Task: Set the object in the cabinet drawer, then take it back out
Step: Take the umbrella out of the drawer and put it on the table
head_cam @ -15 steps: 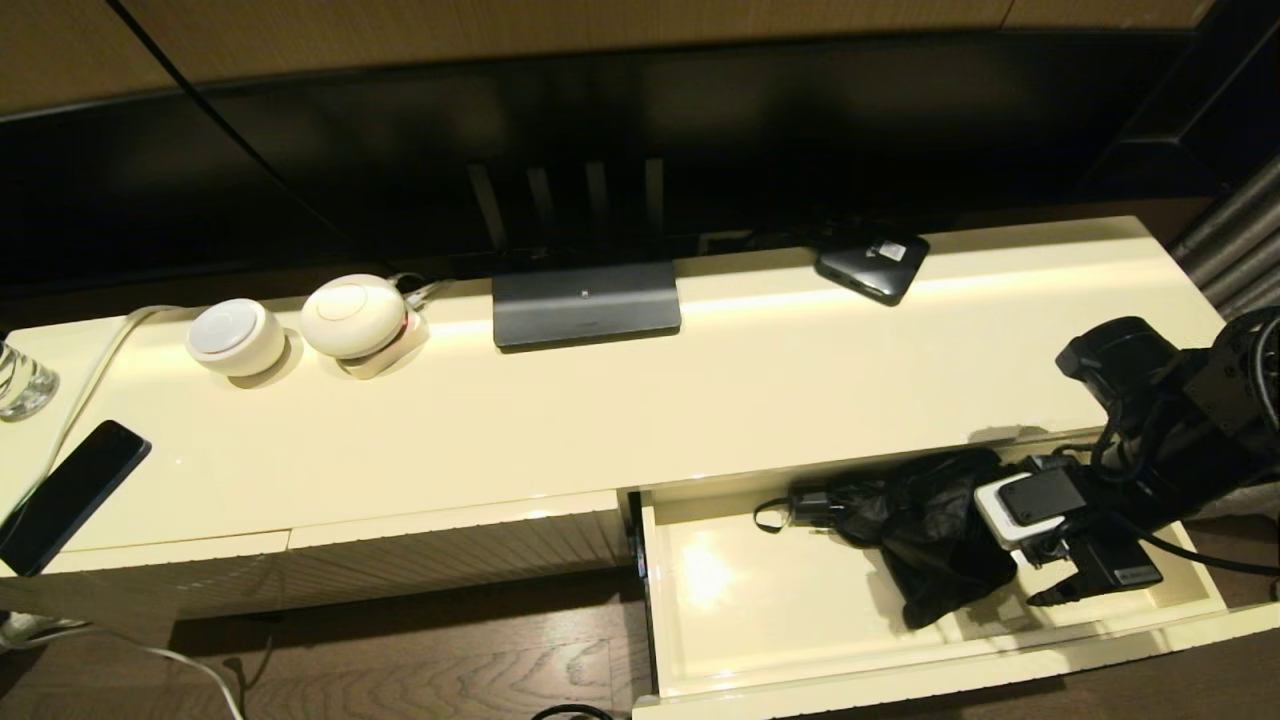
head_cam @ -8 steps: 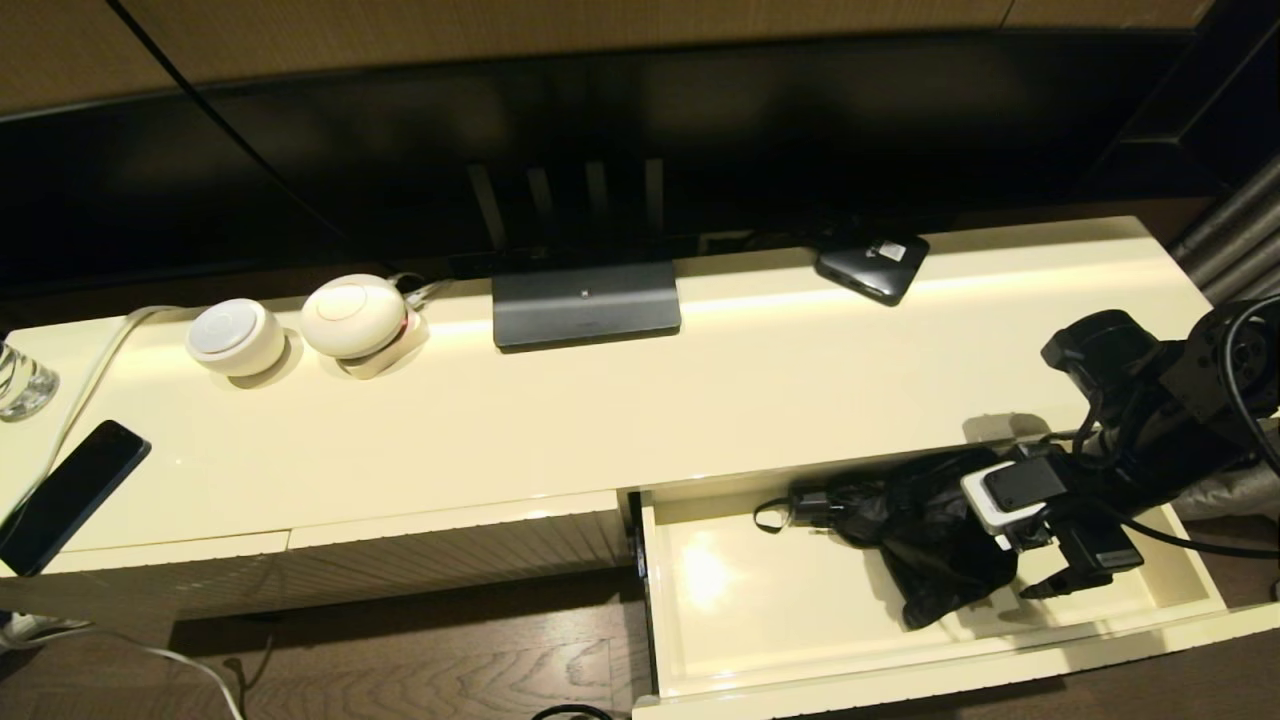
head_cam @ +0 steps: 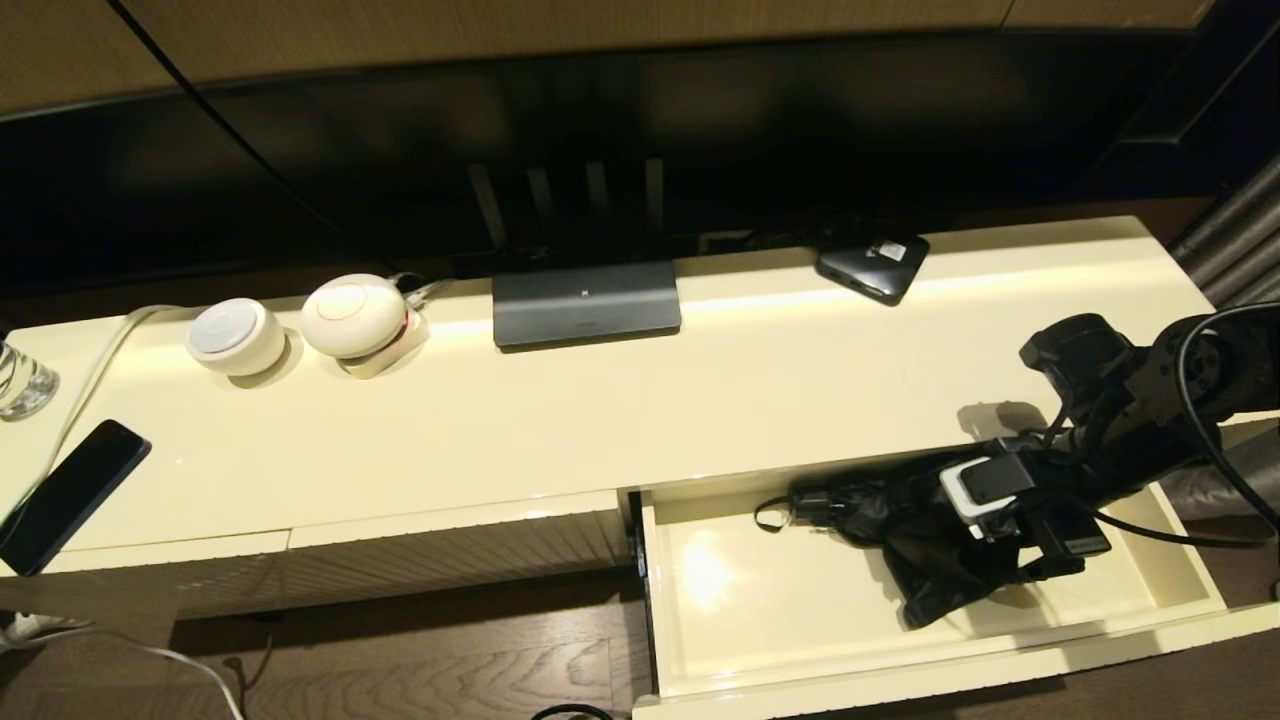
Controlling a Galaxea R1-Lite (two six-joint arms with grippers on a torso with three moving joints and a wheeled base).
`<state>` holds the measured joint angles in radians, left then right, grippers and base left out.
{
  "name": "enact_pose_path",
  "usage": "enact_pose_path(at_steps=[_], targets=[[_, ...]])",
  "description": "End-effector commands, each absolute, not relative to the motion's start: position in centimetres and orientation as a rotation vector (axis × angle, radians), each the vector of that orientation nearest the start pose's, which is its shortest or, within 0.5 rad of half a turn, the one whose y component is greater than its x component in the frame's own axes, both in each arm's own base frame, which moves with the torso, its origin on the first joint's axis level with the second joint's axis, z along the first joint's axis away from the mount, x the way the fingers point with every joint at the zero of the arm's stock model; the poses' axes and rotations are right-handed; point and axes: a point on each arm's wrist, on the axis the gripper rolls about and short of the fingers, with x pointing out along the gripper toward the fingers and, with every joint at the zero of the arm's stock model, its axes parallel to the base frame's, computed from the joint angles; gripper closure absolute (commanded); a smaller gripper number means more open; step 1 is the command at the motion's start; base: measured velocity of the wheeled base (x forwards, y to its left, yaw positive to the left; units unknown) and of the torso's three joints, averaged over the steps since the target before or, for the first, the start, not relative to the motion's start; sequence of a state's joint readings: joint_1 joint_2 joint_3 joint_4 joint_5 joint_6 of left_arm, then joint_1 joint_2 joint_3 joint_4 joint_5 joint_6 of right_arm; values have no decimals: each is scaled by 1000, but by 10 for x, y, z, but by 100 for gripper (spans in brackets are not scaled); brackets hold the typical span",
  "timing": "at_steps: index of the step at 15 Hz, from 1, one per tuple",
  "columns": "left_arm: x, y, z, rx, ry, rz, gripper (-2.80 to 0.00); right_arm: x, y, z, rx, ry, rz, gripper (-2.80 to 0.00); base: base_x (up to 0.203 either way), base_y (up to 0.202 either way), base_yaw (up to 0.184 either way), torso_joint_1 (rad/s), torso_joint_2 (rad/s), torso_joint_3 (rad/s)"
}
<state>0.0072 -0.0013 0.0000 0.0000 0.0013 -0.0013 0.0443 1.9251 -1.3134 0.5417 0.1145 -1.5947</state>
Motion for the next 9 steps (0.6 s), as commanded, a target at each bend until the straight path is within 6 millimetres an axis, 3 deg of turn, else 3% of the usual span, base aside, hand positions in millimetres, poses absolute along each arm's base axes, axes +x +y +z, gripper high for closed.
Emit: enact_pose_path(at_steps=[1,9], targets=[[-23,0,75,-2,3,9,0,338,18,139,-1357,786,1031,-280,0,0,0,0,0,0],[-23,0,75,-2,2,9,0,344,24,124,-1352,796,1062,-280,0,0,0,0,0,0]])
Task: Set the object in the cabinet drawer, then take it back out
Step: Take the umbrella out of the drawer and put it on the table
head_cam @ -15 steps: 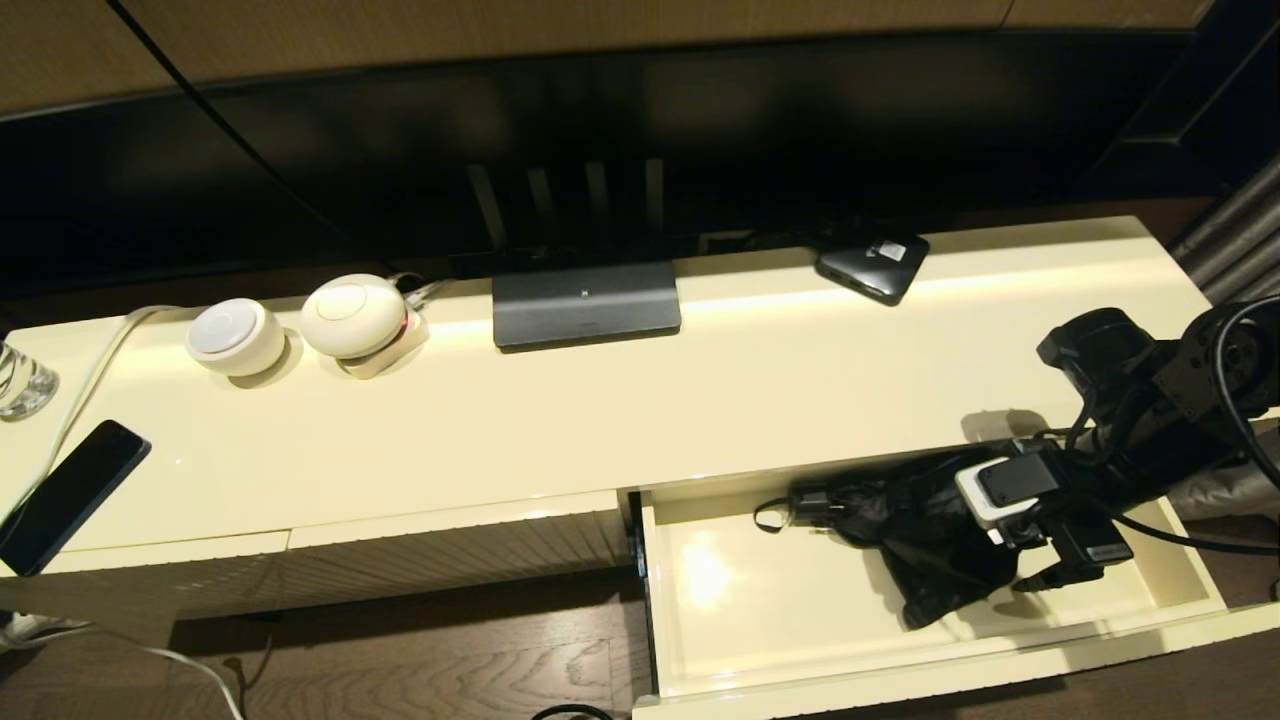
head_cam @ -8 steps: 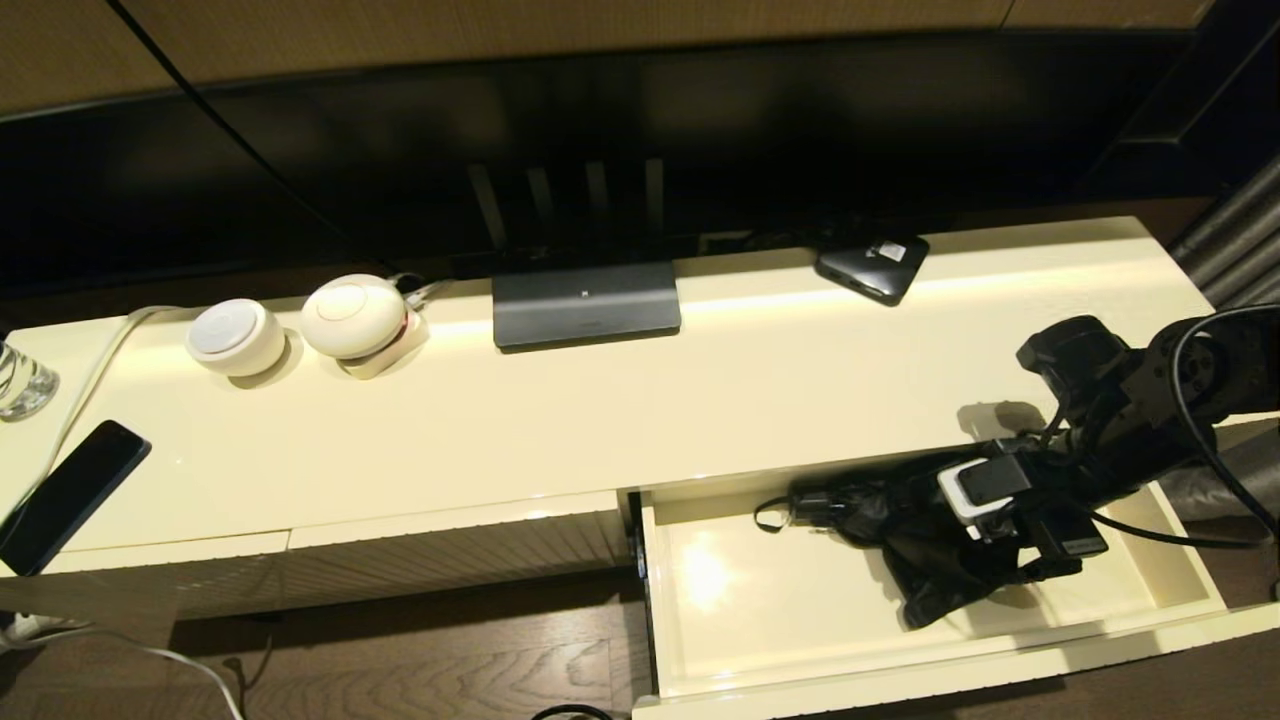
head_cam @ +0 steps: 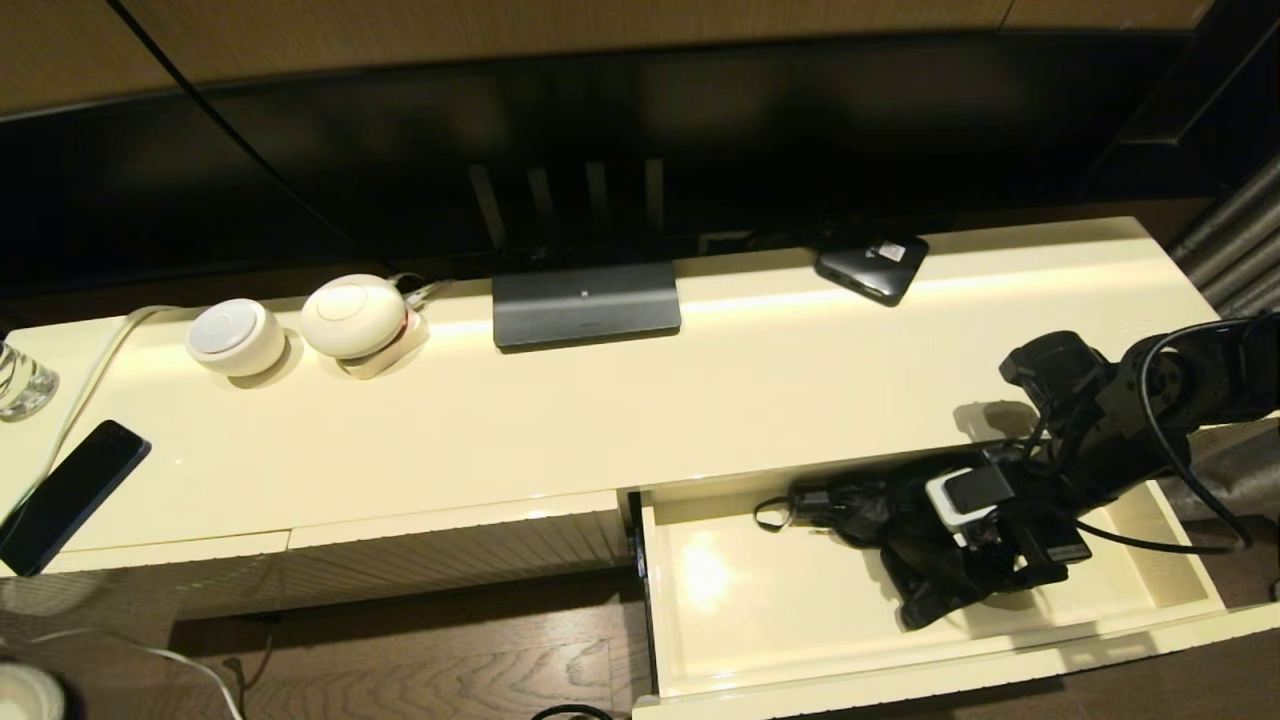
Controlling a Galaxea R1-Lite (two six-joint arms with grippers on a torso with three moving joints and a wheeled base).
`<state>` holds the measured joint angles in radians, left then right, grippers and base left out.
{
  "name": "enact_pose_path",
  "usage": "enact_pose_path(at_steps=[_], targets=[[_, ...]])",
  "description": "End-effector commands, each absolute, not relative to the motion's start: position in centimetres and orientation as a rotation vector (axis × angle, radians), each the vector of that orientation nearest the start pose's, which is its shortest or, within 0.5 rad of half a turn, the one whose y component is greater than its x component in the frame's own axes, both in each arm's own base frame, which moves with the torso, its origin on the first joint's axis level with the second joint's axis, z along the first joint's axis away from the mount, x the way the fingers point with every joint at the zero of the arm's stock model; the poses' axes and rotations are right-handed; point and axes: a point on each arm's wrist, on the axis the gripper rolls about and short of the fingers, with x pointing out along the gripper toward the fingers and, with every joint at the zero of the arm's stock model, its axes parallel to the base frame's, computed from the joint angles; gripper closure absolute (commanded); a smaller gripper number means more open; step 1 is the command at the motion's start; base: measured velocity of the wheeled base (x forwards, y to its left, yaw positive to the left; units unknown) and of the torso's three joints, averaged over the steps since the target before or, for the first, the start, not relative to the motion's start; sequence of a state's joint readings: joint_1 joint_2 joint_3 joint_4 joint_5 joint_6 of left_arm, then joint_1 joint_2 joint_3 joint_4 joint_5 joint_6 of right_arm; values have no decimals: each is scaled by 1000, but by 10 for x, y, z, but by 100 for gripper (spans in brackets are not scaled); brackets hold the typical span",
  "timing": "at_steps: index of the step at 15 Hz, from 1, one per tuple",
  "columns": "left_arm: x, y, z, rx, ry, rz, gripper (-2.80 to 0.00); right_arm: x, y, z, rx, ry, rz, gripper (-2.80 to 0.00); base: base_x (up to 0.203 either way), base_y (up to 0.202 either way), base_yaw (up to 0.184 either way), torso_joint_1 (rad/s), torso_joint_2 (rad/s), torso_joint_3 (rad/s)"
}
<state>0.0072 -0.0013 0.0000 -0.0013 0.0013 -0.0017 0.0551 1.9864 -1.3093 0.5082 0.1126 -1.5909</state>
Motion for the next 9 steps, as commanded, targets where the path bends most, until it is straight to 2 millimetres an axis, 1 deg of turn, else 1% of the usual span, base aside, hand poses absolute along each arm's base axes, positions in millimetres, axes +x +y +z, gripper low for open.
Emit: enact_pose_path(at_steps=[1,3,9], targets=[[-23,0,75,-2,3,9,0,344,24,122,-1349,801,1068,-280,0,0,0,0,0,0],[-23,0,75,-2,3,9,0,343,24,118,-1341,814,1077,-280,0,0,0,0,0,0],[-23,0,75,-2,3,9,0,341,25,116,-1328,818,1084,-280,0,0,0,0,0,0]])
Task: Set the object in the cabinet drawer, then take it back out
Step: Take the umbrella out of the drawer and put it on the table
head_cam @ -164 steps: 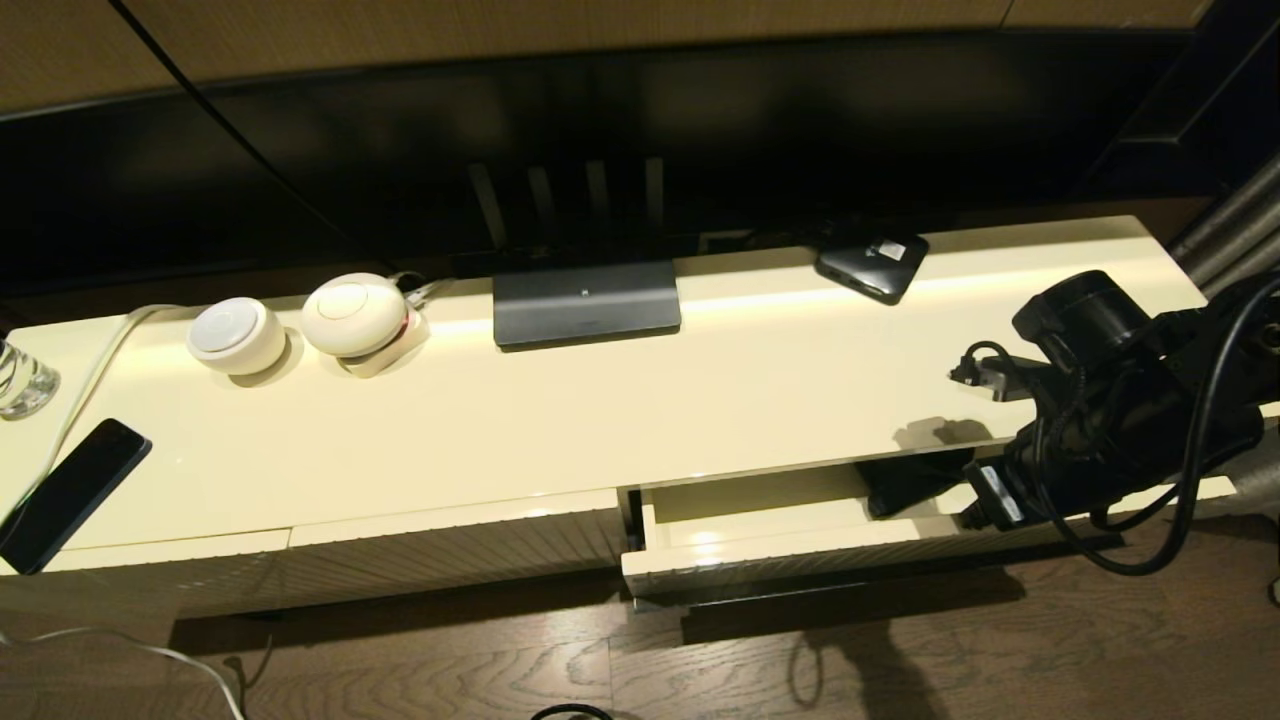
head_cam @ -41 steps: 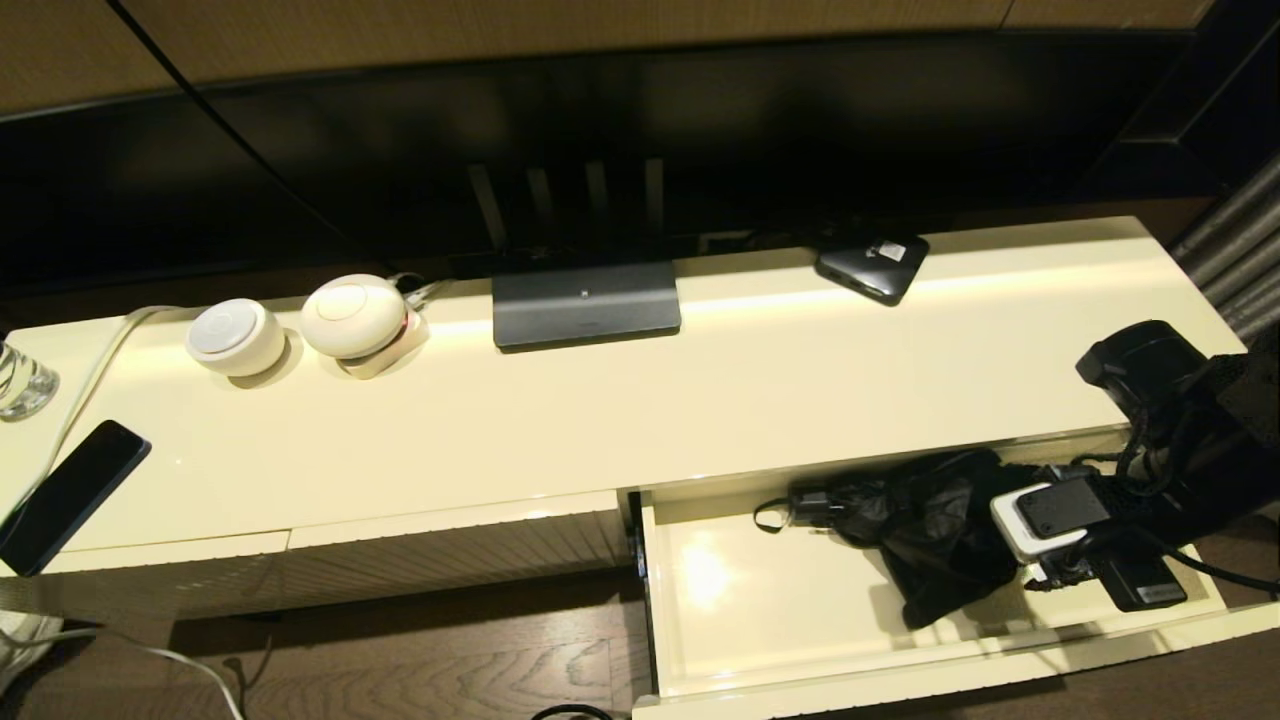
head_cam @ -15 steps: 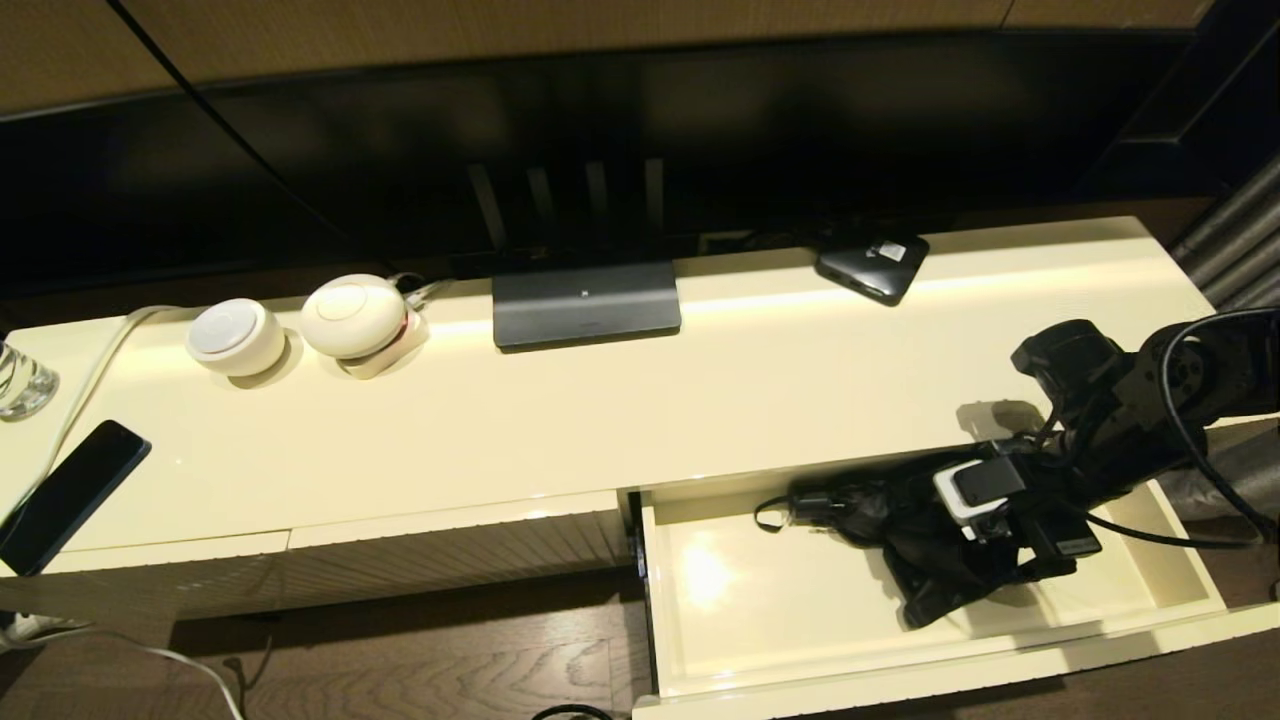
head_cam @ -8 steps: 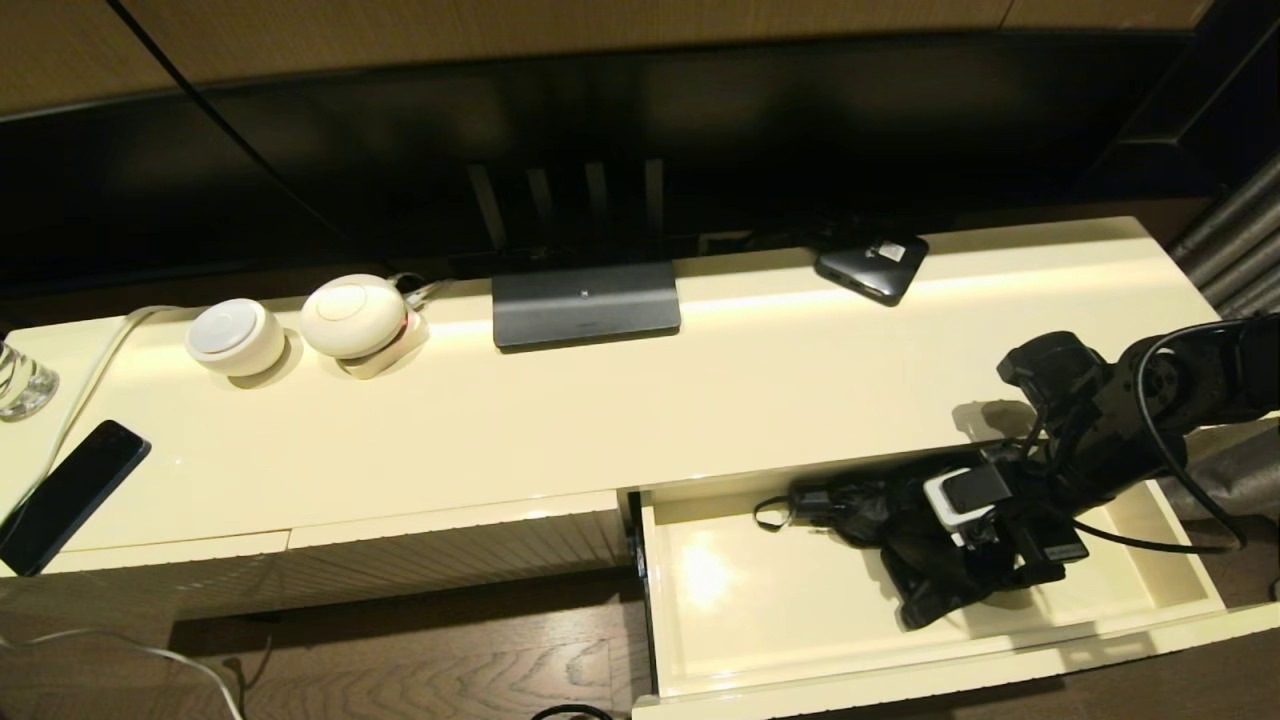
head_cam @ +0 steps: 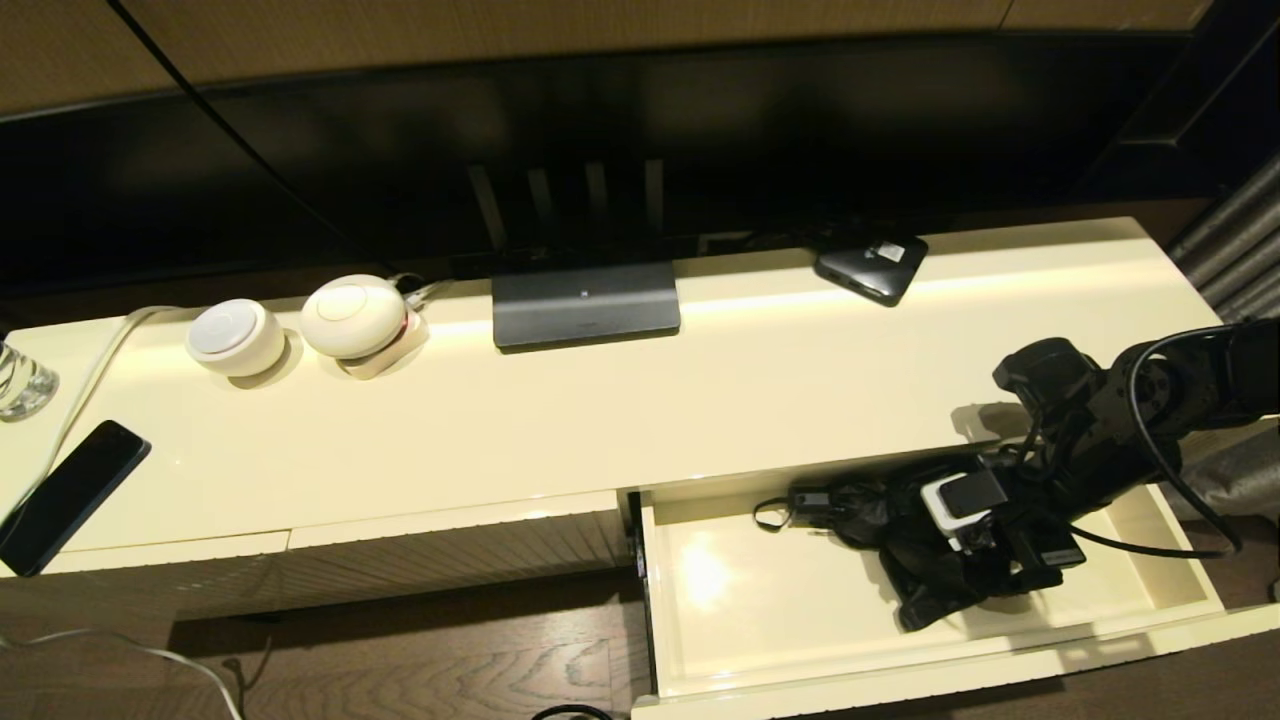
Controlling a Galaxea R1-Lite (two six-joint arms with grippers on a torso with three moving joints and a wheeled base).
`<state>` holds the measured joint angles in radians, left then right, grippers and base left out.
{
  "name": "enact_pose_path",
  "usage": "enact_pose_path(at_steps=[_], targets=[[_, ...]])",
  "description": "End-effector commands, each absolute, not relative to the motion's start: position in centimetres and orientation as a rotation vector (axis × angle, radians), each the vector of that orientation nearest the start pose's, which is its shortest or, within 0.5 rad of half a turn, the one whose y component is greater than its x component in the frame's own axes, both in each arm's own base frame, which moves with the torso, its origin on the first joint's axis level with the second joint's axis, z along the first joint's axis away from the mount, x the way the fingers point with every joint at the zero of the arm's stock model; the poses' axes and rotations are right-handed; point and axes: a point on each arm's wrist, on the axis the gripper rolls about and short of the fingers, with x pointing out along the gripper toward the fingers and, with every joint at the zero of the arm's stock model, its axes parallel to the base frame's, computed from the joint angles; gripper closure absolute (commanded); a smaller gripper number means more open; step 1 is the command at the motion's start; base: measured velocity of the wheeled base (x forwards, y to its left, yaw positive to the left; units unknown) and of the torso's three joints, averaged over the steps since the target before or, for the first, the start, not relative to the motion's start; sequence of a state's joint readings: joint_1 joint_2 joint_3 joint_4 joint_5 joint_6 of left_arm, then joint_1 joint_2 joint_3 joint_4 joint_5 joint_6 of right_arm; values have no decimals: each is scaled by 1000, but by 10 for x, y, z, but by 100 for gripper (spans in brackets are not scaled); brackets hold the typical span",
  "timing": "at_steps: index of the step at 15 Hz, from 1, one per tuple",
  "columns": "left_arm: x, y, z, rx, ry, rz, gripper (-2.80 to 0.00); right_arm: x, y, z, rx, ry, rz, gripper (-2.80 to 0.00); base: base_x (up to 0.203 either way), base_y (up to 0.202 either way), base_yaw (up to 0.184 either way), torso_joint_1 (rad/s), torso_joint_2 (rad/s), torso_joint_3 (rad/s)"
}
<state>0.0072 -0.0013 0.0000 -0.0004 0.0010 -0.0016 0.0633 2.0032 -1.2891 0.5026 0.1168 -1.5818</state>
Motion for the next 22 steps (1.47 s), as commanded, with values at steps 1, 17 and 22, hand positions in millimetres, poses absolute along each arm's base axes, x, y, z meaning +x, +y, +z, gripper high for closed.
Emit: enact_pose_path(at_steps=[1,17,22], targets=[[-23,0,75,-2,2,9,0,341,25,116,-1329,817,1084,-280,0,0,0,0,0,0],[-23,0,75,-2,2,9,0,320,24,143,-1357,767,1048,0,0,0,0,0,0,0],[-23,0,75,-2,2,9,0,296,22,184,-1391,679,958,0,0,0,0,0,0,0]])
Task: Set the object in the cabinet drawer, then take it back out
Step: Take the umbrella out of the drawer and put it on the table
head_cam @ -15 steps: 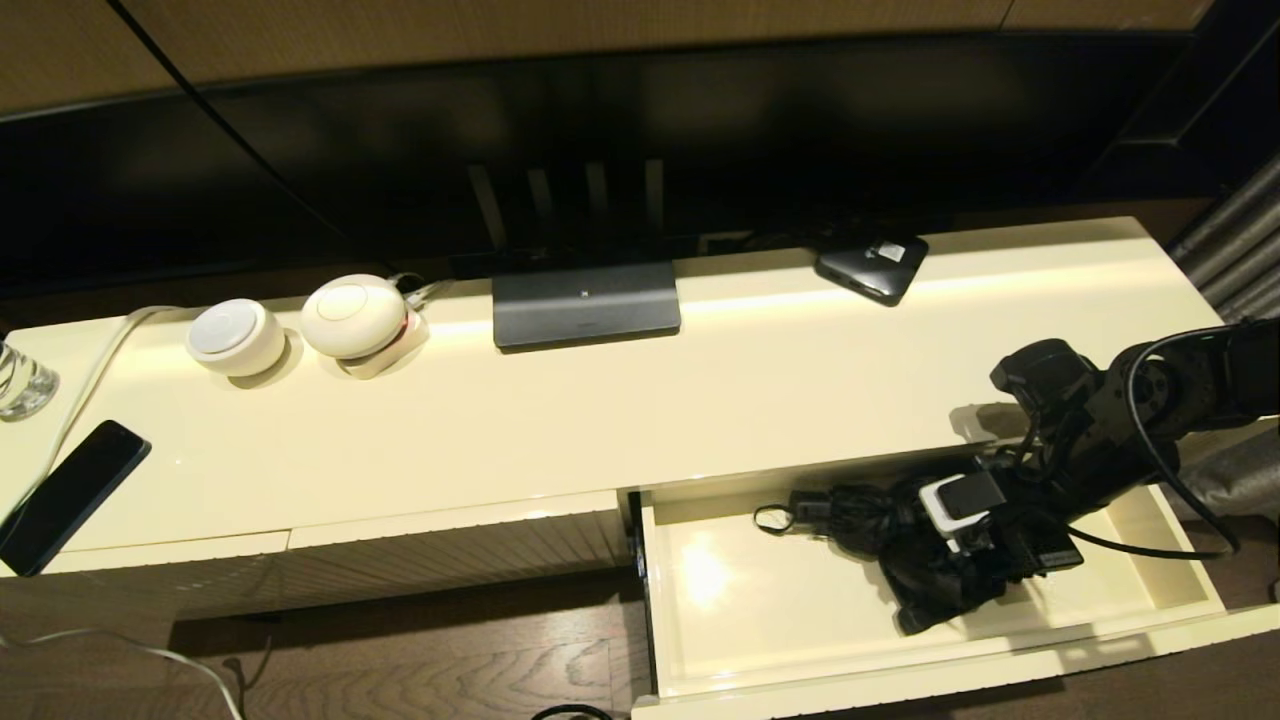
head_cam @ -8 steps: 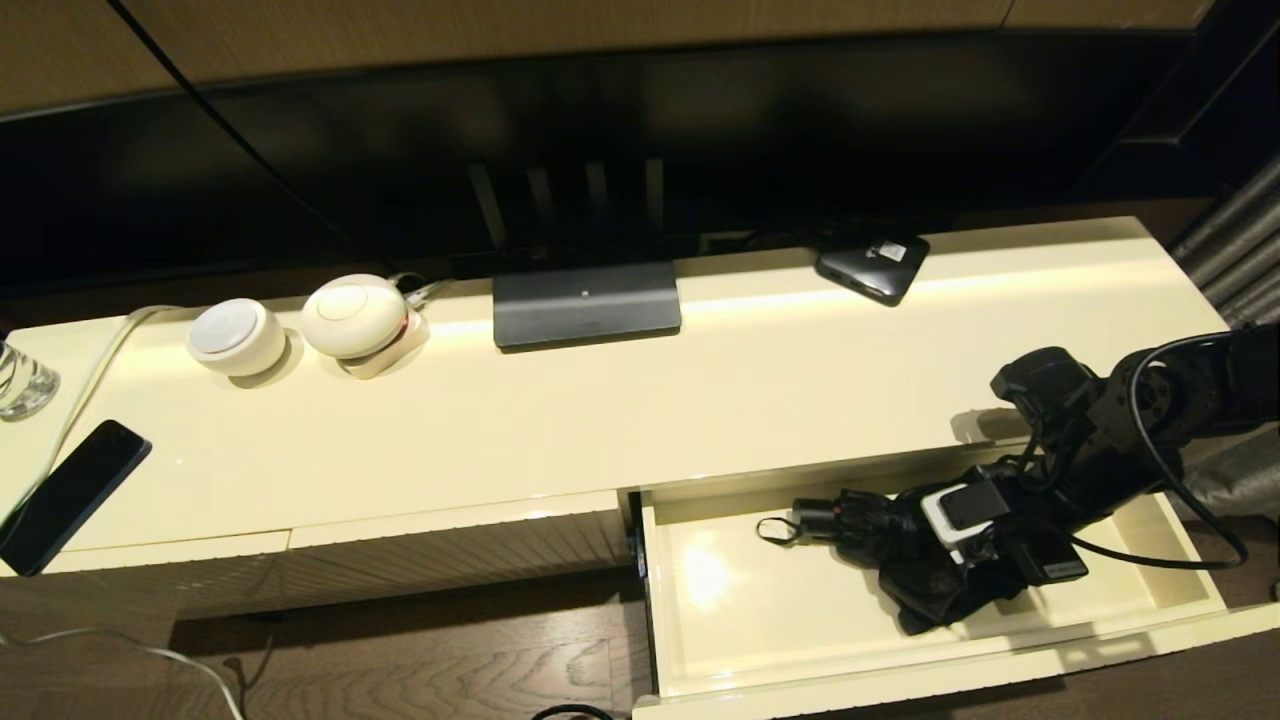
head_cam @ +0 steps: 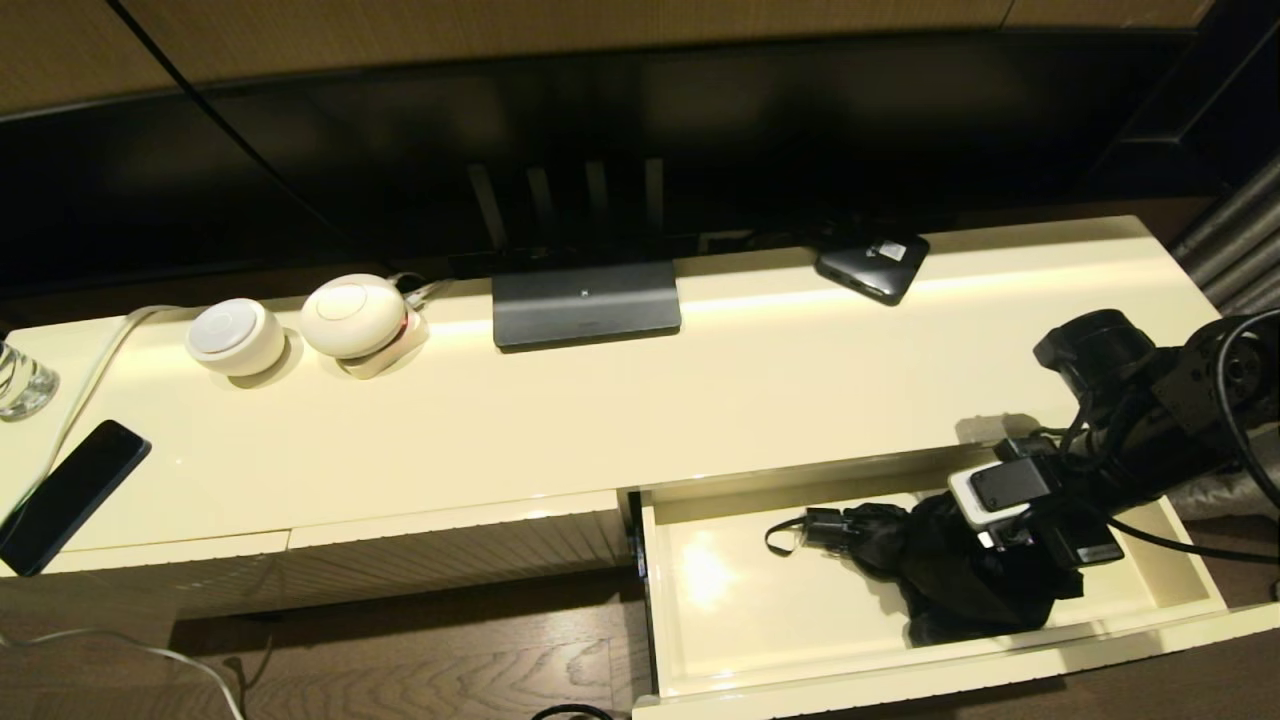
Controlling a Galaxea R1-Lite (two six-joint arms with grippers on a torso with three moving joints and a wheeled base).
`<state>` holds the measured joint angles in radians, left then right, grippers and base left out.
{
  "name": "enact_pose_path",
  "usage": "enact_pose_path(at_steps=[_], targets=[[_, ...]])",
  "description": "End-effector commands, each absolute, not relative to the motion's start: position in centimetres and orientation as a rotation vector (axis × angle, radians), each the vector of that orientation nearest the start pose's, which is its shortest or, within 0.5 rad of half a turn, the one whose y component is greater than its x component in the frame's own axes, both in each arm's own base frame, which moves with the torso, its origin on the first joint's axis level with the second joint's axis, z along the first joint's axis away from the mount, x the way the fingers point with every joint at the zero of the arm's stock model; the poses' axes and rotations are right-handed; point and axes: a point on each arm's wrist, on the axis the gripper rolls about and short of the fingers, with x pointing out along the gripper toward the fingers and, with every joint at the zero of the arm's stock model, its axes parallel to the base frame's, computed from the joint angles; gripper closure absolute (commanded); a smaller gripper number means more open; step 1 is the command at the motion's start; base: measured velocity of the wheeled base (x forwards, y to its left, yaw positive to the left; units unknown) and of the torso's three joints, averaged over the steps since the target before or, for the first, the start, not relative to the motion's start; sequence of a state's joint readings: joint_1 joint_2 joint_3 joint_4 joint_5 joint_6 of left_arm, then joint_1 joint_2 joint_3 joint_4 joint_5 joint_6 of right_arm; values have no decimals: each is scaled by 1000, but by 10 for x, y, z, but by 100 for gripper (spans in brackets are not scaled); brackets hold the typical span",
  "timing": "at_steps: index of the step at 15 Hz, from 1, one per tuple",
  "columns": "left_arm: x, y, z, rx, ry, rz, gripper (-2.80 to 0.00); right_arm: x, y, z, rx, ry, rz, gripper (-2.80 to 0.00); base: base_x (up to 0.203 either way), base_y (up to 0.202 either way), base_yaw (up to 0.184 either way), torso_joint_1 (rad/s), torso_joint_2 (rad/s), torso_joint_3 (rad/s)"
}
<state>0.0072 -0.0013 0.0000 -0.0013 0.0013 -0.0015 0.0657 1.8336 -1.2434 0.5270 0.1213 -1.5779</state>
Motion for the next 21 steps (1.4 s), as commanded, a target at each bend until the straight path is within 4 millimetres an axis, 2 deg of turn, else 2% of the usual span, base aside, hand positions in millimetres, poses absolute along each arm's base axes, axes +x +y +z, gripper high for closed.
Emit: enact_pose_path(at_steps=[1,8,10,15,18,21], targets=[[-23,0,75,-2,2,9,0,290,22,191,-1398,668,947,0,0,0,0,0,0,0],[-23,0,75,-2,2,9,0,262,19,219,-1430,612,892,0,0,0,0,0,0,0],[-23,0,75,-2,2,9,0,253,17,233,-1434,583,855,0,0,0,0,0,0,0],[-23,0,75,-2,2,9,0,210,12,281,-1452,494,748,0,0,0,0,0,0,0],[-23,0,75,-2,3,9,0,203,12,297,-1440,466,703,0,0,0,0,0,0,0],[-23,0,75,-2,2,9,0,210,6,310,-1420,443,630,0,0,0,0,0,0,0]])
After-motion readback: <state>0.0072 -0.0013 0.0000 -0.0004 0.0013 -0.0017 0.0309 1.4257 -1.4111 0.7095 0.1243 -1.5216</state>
